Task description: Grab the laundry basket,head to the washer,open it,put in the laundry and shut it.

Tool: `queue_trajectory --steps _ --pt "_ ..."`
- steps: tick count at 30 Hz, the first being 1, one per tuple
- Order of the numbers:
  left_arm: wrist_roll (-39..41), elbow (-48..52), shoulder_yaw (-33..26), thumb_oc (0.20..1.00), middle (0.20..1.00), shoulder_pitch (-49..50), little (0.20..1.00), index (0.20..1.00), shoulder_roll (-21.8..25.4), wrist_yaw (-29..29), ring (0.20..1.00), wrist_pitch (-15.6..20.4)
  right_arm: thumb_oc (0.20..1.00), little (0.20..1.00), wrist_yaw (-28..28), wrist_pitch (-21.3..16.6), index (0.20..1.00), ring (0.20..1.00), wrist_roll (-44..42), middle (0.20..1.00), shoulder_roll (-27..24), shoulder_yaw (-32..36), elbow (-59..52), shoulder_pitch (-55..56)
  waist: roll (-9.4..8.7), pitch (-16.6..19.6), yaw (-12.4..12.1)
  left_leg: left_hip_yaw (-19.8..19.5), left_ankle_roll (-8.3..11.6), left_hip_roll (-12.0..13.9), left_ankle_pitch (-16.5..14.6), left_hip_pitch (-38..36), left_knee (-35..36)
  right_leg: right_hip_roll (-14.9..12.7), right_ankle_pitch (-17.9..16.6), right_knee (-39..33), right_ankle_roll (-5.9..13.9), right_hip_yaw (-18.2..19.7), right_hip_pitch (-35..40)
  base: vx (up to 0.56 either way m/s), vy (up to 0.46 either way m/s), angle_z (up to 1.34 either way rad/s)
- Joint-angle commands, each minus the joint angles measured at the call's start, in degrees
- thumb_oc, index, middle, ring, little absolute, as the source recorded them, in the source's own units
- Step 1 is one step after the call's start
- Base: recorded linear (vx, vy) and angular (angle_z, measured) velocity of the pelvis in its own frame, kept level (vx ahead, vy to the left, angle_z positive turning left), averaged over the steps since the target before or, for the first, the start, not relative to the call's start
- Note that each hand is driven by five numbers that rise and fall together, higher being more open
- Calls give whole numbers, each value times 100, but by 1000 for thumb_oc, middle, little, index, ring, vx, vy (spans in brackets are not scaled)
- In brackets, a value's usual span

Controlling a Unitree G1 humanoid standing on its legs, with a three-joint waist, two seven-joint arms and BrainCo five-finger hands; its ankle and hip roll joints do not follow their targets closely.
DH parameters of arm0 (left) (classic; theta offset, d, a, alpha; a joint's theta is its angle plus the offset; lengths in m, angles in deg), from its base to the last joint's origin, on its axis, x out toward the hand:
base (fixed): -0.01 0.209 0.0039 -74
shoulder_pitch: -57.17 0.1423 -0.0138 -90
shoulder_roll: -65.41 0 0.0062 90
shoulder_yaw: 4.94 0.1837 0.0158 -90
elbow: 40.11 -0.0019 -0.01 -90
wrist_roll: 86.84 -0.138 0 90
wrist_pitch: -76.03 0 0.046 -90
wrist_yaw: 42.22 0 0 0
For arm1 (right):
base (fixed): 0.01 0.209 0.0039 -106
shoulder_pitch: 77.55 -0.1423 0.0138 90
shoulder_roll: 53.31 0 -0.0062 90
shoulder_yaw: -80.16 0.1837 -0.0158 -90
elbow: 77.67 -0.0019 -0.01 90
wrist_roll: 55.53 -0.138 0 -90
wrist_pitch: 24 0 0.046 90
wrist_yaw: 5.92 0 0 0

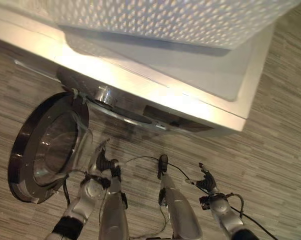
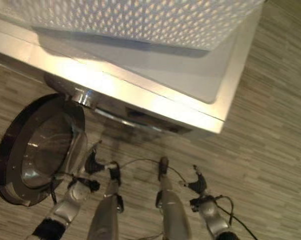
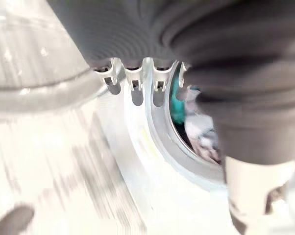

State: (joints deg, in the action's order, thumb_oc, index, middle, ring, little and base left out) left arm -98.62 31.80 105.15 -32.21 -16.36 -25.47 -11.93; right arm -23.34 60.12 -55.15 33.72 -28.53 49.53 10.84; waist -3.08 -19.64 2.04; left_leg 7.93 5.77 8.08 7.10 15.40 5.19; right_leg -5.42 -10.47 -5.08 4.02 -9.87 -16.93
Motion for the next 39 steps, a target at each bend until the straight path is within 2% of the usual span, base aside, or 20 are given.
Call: queue_trajectory --steps 1,8,11,13,14,16,19,22,23,24,25,27,29,30,32,34,36,37,38,39 --pt "388 -325 39 1000 1000 -594 1000 1000 75 -349 1000 458 1000 1000 52 15 1000 1000 205 1000 -184 -85 425 60 48 270 67 -38 -22 243 33 43 -19 88 832 8 297 -26 670 -72 -106 10" --pt "692 -157 -329 1000 1000 -20 1000 1000 -8 -425 1000 558 1000 1000 108 -31 1000 1000 331 1000 -127 -189 1239 -136 223 668 -150 -312 91 386 351 -236 -19 351 1162 8 88 -153 1218 -92 -84 11" --pt "713 -163 -482 1000 1000 -64 1000 1000 -35 -421 1000 531 1000 1000 87 7 1000 1000 296 1000 -127 -67 1413 -141 233 673 -166 -162 102 393 382 -199 -309 309 1281 8 14 -288 1408 -94 -27 15" --pt "754 -140 -613 1000 1000 -98 1000 1000 -24 -404 1000 512 1000 1000 85 34 1000 1000 276 1000 -136 -21 1483 -168 211 671 -152 -19 84 416 262 -118 -710 262 1279 8 -31 -344 1443 -49 40 50" --pt "598 -42 -1020 1000 1000 -29 1000 1000 65 -255 1000 444 1000 1000 163 101 1000 1000 336 1000 -149 -18 1697 -124 113 840 -159 -154 -6 480 -289 -407 -1334 118 1152 8 -18 -251 1568 58 115 21" --pt "252 -119 -1214 1000 1000 -27 1000 1000 90 -13 1000 295 1000 1000 226 128 1000 1000 415 1000 -121 -26 1835 -85 105 995 -173 -515 -27 547 -440 -728 -1508 75 1149 8 34 -137 1648 107 160 -12" --pt "-29 -336 -1604 1000 1000 -83 1000 1000 159 224 1000 142 1000 1000 389 224 1000 1000 590 1000 -59 -35 2096 18 227 1346 -116 -708 30 713 -424 -1251 -1025 57 1125 8 169 23 1617 132 208 -31" --pt "-197 -412 -1859 1000 1000 -269 1000 1000 216 385 1000 89 1000 1000 504 276 1000 1000 669 1000 -24 103 2249 172 358 1540 -9 -464 145 689 -729 -1495 -748 -142 1088 8 316 54 1646 74 276 -22" --pt "-152 -351 -1966 1000 1000 -342 1000 1000 254 438 1000 78 1000 1000 509 311 1000 1000 680 1000 -19 130 2293 199 393 1553 5 -418 160 632 -821 -1537 -750 -225 1027 8 361 78 1629 13 452 33" --pt "-122 -183 -2107 1000 1000 -460 1000 1000 324 512 1000 142 1000 1000 539 361 1000 1000 761 1000 56 109 2476 195 423 1526 -42 -458 97 393 -1149 -1548 -912 -456 854 8 491 138 1604 0 365 20" --pt "-121 -183 -2109 1000 1000 -464 1000 1000 329 511 1000 142 1000 1000 538 358 1000 1000 762 1000 62 109 2482 187 410 1525 -44 -456 86 376 -1163 -1532 -939 -473 851 8 501 144 1598 -17 359 -6" --pt "31 -113 -2168 1000 1000 -713 1000 1000 481 499 1000 227 1000 1000 612 412 1000 1000 842 1000 139 56 2614 168 407 1491 -50 -387 -13 153 -1369 -1532 -1012 -704 668 8 611 168 1512 -18 298 -28" --pt "244 -82 -2160 1000 1000 -1053 1000 1000 704 454 1000 307 1000 1000 640 490 1000 1000 1020 1000 194 -48 2739 61 428 1475 -74 -374 -143 -109 -1444 -1516 -907 -935 432 8 696 135 1347 -43 312 -22" --pt "249 -92 -2157 1000 1000 -1069 1000 1000 713 454 1000 310 1000 1000 640 490 1000 1000 1021 1000 202 -45 2745 50 413 1475 -78 -369 -151 -124 -1439 -1509 -903 -949 427 8 703 142 1335 -84 296 -32" --pt "795 -210 -2087 1000 1000 -1457 1000 1000 1013 152 1000 302 1000 1000 731 586 1000 1000 1062 1000 261 -150 2840 -107 457 1443 -138 -255 -316 -355 -1414 -1517 -781 -1179 69 212 832 14 1083 -112 290 -36" --pt "1183 -370 -2045 1000 1000 -1711 1000 1000 1099 80 1000 265 1000 1000 713 629 1000 1000 981 1000 332 -180 2884 -223 534 1388 -186 -207 -406 -380 -1332 -1471 -757 -1183 256 606 791 -57 976 -148 163 -40" --pt "1809 -557 -1908 1000 1000 -1969 1000 1000 1034 -42 1000 203 1000 1000 696 627 1000 1000 863 1000 412 -251 2848 -284 589 1355 -174 -272 -509 -452 -1239 -1377 -784 -960 686 1324 635 116 1096 -137 102 -25" --pt "1811 -561 -1906 1000 1000 -1975 1000 1000 1036 -42 1000 205 1000 1000 696 627 1000 1000 862 1000 414 -249 2848 -288 583 1362 -176 -270 -511 -458 -1226 -1362 -781 -965 683 1330 634 121 1076 -88 33 3" --pt "2258 -648 -1885 1000 1000 -2067 1000 1000 1028 -167 1000 140 1000 1000 744 630 1000 1000 807 1000 470 -305 2833 -323 588 1429 -272 -309 -564 -497 -1224 -1353 -829 -779 1125 1630 532 3 1376 -41 -18 18" --pt "2301 -741 -1896 1000 1000 -2056 1000 1000 1079 -224 1000 88 1000 1000 772 625 1000 1000 823 1000 499 -341 2838 -344 550 1510 -364 -306 -555 -528 -1215 -1347 -827 -782 1225 1489 509 -228 1653 -74 -60 23"
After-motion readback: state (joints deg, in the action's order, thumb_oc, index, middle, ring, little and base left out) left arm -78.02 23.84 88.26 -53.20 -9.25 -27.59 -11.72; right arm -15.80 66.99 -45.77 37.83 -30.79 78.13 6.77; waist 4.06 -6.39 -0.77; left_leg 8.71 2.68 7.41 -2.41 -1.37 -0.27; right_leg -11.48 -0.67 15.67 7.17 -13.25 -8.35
